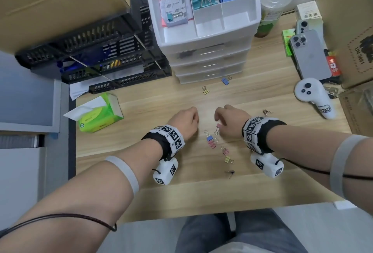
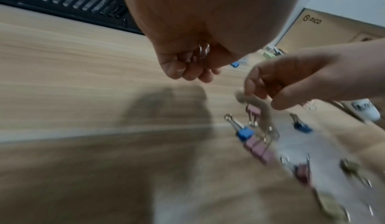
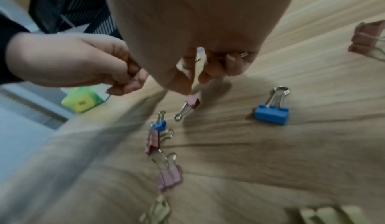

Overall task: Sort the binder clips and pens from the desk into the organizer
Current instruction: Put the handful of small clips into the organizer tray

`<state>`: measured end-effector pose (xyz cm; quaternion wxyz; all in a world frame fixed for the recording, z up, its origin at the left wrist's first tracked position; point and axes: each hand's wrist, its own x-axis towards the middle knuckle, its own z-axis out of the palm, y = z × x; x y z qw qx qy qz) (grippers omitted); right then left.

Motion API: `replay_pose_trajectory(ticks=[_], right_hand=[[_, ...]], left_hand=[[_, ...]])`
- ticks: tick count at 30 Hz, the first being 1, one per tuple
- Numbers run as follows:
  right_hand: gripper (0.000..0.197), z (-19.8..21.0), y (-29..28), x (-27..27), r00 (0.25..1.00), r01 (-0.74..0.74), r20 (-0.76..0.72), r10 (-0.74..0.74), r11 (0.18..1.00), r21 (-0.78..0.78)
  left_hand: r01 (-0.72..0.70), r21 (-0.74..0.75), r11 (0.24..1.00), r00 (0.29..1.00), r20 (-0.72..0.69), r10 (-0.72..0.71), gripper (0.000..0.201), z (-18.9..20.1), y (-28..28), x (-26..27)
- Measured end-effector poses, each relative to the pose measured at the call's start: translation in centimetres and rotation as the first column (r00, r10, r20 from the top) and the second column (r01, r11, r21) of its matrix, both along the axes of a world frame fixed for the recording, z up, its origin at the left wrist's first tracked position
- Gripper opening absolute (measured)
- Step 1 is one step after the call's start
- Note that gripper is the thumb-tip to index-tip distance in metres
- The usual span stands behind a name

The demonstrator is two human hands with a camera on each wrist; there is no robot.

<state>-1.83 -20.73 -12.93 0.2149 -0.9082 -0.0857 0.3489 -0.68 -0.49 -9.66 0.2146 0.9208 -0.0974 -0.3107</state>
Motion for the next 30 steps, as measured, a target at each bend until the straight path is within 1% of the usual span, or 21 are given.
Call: replay_pose_trajectory(ticks=[2, 3, 4, 7, 9, 10, 12, 14, 16, 18, 20, 22, 24, 26, 29, 30], right_hand=[[0.044, -0.2, 0.1, -0.4, 0.993, -0.121, 0.010, 0.121, 0.992, -0.027], [0.047, -0.4, 0.2, -0.5, 0.987, -0.157, 0.021, 0.158, 0.986, -0.048], [0.045, -0.6, 0.4, -0.6, 0.985, -0.164, 0.036, 0.166, 0.984, -0.066], [0.024, -0.3, 0.5, -0.8, 0.987, -0.125, 0.087, 0.135, 0.985, -0.121], [0.013, 0.3, 0.4, -1.0, 0.989, -0.103, 0.089, 0.117, 0.984, -0.148], [0.014, 0.6, 0.2, -1.0, 0.992, -0.081, 0.080, 0.093, 0.985, -0.150], [0.018, 1.1, -0.5, -1.1, 1.000, 0.003, 0.023, 0.000, 0.993, -0.122], [0.019, 1.4, -1.3, -1.3, 0.996, 0.076, -0.042, -0.079, 0.995, -0.065], [0.017, 1.6, -1.9, -1.5, 0.994, 0.074, -0.078, -0.076, 0.997, -0.029], [0.025, 1.6, -2.2, -1.9, 0.990, 0.083, -0.118, -0.082, 0.996, 0.007], [0.027, 1.5, -2.3, -2.3, 0.974, 0.152, -0.177, -0.141, 0.987, 0.051], [0.025, 1.5, -2.1, -2.5, 0.958, 0.206, -0.220, -0.184, 0.975, 0.085], [0.020, 1.7, -1.8, -2.7, 0.953, 0.188, -0.258, -0.161, 0.979, 0.083], [0.018, 1.8, -1.5, -2.9, 0.957, 0.120, -0.273, -0.098, 0.991, 0.063], [0.005, 1.9, -1.3, -3.2, 0.952, 0.048, -0.304, -0.033, 0.998, 0.042], [0.015, 1.9, -1.2, -3.3, 0.953, 0.020, -0.302, -0.005, 0.999, 0.044]], left_hand=[[0.088, 0.028, 0.996, 0.996, -0.037, -0.087, 0.013, -0.1, 0.5, -1.2], [0.138, 0.026, 0.990, 0.990, -0.045, -0.136, 0.014, -0.1, 0.7, -1.8], [0.185, 0.017, 0.983, 0.982, -0.045, -0.184, 0.018, -0.3, 0.9, -2.4], [0.295, -0.008, 0.956, 0.955, -0.016, -0.295, 0.032, -1.0, 0.7, -3.7], [0.361, 0.006, 0.933, 0.933, 0.012, -0.361, 0.037, -1.5, 0.2, -4.3], [0.389, 0.017, 0.921, 0.921, 0.022, -0.389, 0.038, -1.7, -0.1, -4.5], [0.430, 0.042, 0.902, 0.901, 0.038, -0.431, 0.036, -2.1, -0.6, -4.7], [0.445, 0.066, 0.893, 0.891, 0.063, -0.449, 0.030, -2.4, -1.1, -4.6], [0.455, 0.091, 0.886, 0.884, 0.076, -0.462, 0.023, -2.8, -1.5, -4.3], [0.463, 0.103, 0.880, 0.880, 0.070, -0.471, 0.018, -2.9, -1.7, -4.2], [0.463, 0.083, 0.882, 0.880, 0.078, -0.469, 0.018, -2.9, -2.0, -4.0], [0.464, 0.060, 0.884, 0.879, 0.090, -0.468, 0.017, -2.6, -2.1, -3.9], [0.470, 0.053, 0.881, 0.877, 0.084, -0.473, 0.023, -2.4, -2.0, -3.8], [0.477, 0.055, 0.877, 0.876, 0.059, -0.479, 0.032, -2.3, -1.9, -3.7], [0.483, 0.055, 0.874, 0.873, 0.046, -0.486, 0.036, -2.6, -2.2, -3.8], [0.484, 0.051, 0.873, 0.873, 0.041, -0.486, 0.036, -2.6, -2.4, -3.9]])
